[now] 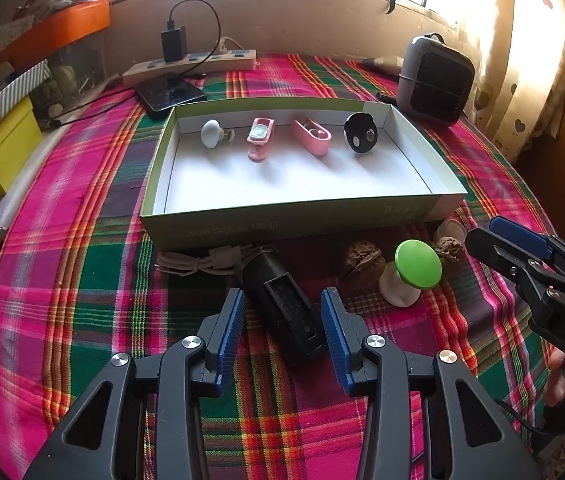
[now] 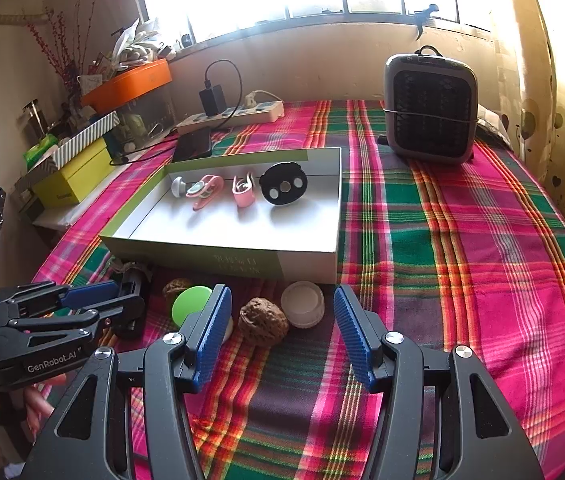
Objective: Organize objects
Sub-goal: 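Withdraw both tools from the box tray, then move left tool open around the black cylindrical case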
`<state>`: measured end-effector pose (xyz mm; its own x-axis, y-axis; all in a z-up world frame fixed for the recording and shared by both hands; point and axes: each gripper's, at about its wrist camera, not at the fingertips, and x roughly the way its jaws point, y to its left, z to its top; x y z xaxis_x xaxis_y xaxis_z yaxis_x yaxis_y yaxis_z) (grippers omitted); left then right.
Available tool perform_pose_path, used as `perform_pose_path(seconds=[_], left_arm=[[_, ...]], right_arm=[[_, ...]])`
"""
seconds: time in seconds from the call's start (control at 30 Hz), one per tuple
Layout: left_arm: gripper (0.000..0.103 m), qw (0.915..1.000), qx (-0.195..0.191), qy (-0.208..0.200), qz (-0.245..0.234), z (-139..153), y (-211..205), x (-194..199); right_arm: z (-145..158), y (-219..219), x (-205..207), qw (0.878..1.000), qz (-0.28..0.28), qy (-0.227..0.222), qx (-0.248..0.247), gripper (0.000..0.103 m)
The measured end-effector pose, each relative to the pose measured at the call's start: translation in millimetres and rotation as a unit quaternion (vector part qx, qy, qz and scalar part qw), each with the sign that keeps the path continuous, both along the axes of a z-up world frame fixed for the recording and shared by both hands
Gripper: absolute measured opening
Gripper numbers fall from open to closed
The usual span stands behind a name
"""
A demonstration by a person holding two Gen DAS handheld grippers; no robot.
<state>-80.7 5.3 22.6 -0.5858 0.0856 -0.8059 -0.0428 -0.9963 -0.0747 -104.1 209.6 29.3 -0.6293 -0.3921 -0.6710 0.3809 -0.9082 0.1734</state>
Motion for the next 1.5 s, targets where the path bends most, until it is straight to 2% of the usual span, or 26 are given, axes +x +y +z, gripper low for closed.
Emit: perform_pose_path(seconds=[0.3,0.63,0.93,1.13,1.5], left_arm=[[0.038,0.9999,-0.011,-0.005,-0.004,1.1,-3.4,3.3],[0.038,0.9997,-0.019,-0.018,-0.003,-11.8,-0.9,-0.4],[0.038,0.9999,-0.009,-0.014,0.005,-11.9,-15.5,0.6],[0.038,0.9996,-0.024,-0.004,0.012,-12.9,-23.6,2.5],[0.038,0.9998,-0.013,0.0,0.017,-12.9,-40.2,2.7]], right_arm=[[-3.5,2.6,1.9,1.0,0.0,-0.005,-0.001,0.055],[-6.0,0.3,5.3,1.0,0.005,-0.008,0.003,0.055],[-8.6,-2.7,8.3,1.0,0.007,-0.015,0.006,0.055],[-10.1,-12.3,15.4,0.999,0.037,-0.028,-0.003,0.055],[-17.1,-43.5,15.4,0.997,0.07,-0.034,0.02,0.055]])
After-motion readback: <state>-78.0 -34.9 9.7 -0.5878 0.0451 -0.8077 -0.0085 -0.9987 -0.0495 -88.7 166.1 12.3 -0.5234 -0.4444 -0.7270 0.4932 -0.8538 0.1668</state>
